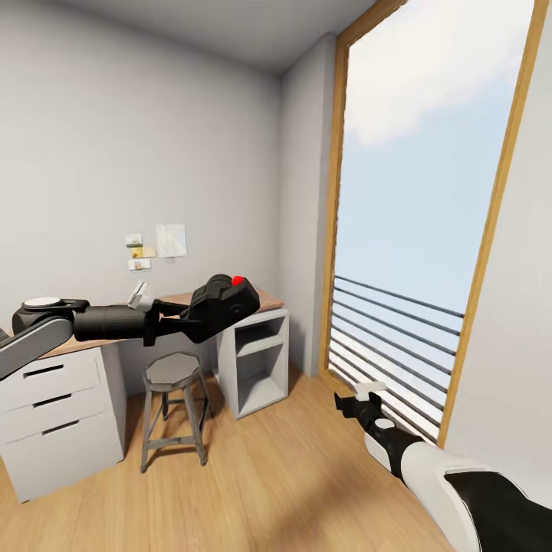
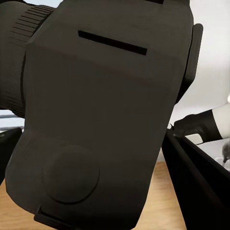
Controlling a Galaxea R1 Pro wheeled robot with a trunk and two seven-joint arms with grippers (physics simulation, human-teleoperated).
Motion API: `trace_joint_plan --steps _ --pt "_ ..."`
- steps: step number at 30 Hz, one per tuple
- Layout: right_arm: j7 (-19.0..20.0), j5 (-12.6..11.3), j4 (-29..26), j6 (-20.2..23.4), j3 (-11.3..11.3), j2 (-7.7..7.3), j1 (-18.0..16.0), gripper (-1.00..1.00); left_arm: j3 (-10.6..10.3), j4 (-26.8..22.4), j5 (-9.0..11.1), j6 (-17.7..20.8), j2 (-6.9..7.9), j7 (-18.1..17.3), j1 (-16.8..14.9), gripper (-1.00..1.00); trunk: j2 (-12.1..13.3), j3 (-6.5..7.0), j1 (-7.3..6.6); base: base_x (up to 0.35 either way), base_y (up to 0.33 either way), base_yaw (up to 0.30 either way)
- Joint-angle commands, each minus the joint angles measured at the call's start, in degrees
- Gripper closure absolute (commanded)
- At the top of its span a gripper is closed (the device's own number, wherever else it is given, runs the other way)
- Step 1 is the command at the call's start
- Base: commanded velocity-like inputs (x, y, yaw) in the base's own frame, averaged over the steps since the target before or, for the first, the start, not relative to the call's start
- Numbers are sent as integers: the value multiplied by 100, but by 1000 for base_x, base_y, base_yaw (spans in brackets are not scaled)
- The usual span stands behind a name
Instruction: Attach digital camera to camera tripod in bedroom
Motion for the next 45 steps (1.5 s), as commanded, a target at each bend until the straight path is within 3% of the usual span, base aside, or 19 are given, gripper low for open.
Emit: trace_joint_plan --steps 1,34,45 --pt "-16 20 8 -16 27 1 -6 -100 -18 0 62 42 4 -1 -14 100 37 1 -23 0 0 0" --pt "-16 20 8 -16 27 2 -6 -100 -18 -9 60 42 -4 -1 -14 100 1360 286 -748 0 0 0" --pt "-16 20 8 -16 27 7 -6 -100 -18 -9 60 42 -4 -1 -14 100 1801 467 -989 0 0 0"
